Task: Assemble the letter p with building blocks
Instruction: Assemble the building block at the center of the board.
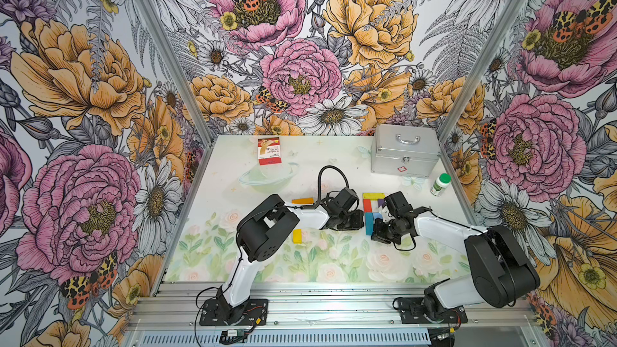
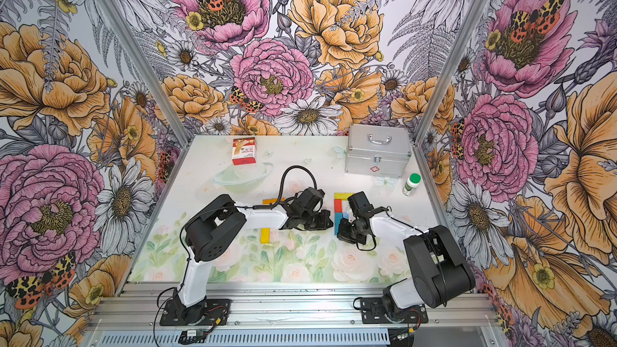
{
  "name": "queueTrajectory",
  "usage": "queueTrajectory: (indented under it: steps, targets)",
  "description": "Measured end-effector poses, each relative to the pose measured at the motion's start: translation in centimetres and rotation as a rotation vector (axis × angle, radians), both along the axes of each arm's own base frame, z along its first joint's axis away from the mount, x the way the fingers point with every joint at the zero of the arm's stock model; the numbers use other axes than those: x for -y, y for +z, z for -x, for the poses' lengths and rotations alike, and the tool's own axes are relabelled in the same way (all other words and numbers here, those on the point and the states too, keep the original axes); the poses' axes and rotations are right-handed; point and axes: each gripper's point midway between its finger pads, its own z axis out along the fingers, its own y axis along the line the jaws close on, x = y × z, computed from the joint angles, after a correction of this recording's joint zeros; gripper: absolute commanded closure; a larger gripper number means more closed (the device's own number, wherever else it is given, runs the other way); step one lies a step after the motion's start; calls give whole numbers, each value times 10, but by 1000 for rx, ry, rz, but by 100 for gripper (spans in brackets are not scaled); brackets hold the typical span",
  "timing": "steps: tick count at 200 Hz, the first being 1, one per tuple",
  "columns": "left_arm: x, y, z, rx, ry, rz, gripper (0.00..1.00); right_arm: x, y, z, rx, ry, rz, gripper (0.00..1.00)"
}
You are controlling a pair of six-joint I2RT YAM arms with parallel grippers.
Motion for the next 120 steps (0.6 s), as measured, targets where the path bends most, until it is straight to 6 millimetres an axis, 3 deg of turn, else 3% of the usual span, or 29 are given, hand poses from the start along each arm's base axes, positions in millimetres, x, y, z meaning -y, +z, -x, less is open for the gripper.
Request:
queueTrajectory:
  steps: [120]
  targets:
    - [-1, 0, -1, 0, 2, 0, 100, 4, 0, -4, 6, -17, -1, 100]
